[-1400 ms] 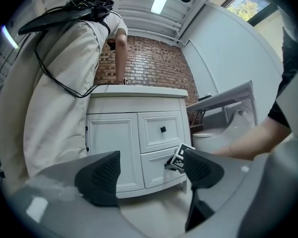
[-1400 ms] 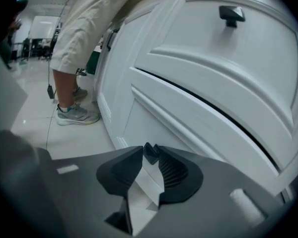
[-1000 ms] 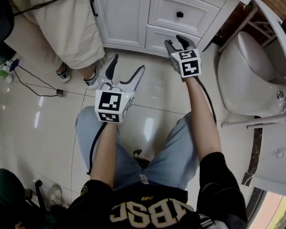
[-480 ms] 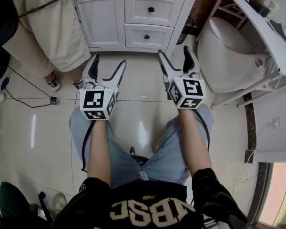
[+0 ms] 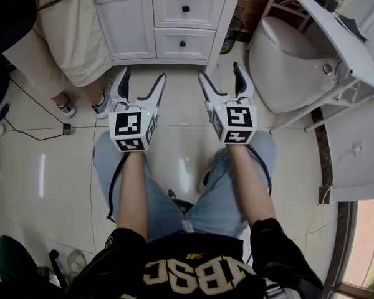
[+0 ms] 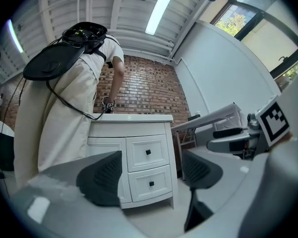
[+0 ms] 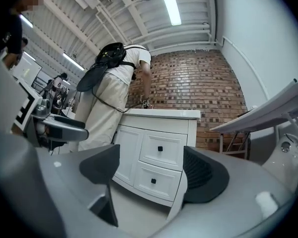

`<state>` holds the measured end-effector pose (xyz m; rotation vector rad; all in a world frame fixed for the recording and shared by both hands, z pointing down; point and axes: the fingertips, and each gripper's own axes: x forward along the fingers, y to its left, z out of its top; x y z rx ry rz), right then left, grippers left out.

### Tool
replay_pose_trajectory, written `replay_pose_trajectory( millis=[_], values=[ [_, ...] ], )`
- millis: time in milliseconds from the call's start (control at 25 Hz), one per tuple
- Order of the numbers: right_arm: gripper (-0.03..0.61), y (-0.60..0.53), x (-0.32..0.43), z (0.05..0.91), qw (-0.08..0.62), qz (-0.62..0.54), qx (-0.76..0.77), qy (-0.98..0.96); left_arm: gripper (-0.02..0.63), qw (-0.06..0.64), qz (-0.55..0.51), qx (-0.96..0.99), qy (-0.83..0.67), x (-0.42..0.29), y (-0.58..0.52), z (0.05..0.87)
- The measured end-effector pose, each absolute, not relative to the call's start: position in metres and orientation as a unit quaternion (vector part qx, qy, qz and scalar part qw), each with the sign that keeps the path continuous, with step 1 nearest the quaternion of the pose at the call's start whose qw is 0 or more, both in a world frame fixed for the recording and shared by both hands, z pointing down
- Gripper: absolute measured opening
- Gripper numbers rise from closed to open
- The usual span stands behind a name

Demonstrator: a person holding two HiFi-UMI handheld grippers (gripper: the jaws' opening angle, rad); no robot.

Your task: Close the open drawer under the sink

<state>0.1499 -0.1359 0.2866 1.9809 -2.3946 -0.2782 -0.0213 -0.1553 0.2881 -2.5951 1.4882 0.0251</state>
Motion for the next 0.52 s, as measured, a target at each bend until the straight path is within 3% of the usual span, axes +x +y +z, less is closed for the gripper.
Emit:
replay_pose_trajectory(
  millis=[520],
  values=[
    [0.393,-0.115,0.166,0.282,0.01,-0.103,0.649,-0.754,0.382,0.08,0.007,-0.867,0.493,-0.011,-0.141,0.293]
  ],
)
